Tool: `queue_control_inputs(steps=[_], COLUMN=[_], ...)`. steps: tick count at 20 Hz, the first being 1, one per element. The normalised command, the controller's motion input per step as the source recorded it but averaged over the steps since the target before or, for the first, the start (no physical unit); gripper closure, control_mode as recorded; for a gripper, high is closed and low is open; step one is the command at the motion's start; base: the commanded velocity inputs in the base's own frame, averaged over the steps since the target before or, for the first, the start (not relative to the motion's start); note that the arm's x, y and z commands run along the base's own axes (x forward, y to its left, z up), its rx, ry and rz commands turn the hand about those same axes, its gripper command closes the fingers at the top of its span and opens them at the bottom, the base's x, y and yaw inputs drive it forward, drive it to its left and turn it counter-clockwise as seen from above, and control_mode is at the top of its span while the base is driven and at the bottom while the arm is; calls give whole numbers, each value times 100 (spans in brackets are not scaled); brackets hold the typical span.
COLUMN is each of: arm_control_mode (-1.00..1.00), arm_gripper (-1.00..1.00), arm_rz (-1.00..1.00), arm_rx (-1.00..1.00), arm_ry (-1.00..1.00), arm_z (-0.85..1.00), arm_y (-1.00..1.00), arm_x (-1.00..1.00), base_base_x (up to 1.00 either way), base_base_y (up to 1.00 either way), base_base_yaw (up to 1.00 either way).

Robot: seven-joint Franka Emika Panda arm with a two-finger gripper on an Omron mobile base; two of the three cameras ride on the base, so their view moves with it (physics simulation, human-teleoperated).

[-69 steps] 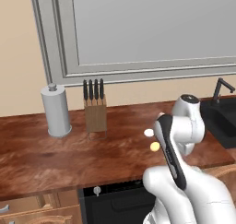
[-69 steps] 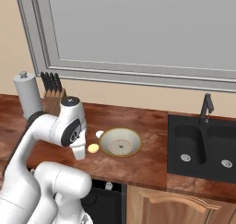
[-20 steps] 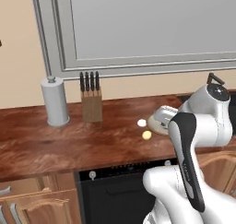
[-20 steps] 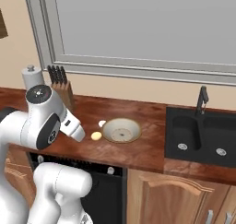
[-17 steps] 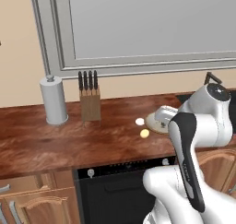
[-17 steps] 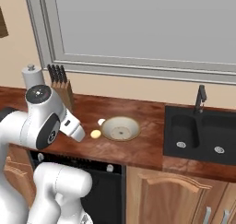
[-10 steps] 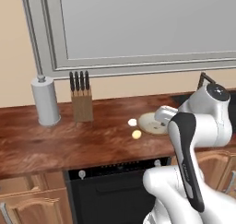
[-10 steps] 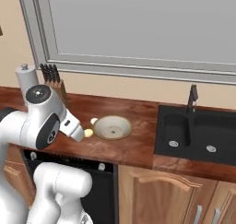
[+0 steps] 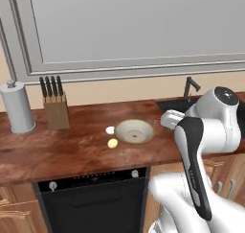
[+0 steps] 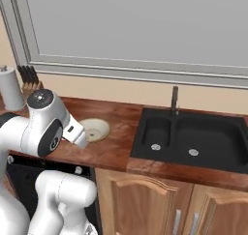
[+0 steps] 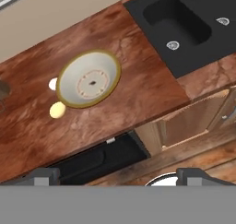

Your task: Gather the eggs and milk located in the vicinity of the sink area and place them right next to the bowl.

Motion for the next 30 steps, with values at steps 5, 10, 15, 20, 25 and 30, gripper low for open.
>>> queue_control_inputs(steps=[5, 10, 15, 20, 25, 30], arm_control_mode=[100, 100, 100, 100, 100, 100], arm_gripper=[-100, -100, -100, -100, -100, -100], arm_rz=[0, 0, 0, 0, 0, 0], arm_rx=[0, 0, 0, 0, 0, 0], arm_ry=[0, 0, 0, 0, 0, 0], arm_z=[0, 0, 0, 0, 0, 0], arm_y=[0, 0, 0, 0, 0, 0], arm_x=[0, 0, 0, 0, 0, 0], base_base_x=[0, 0, 0, 0, 1, 3], base_base_y=[-67, -68, -71, -71, -67, -62], base_base_yaw=[1, 1, 1, 1, 2, 2])
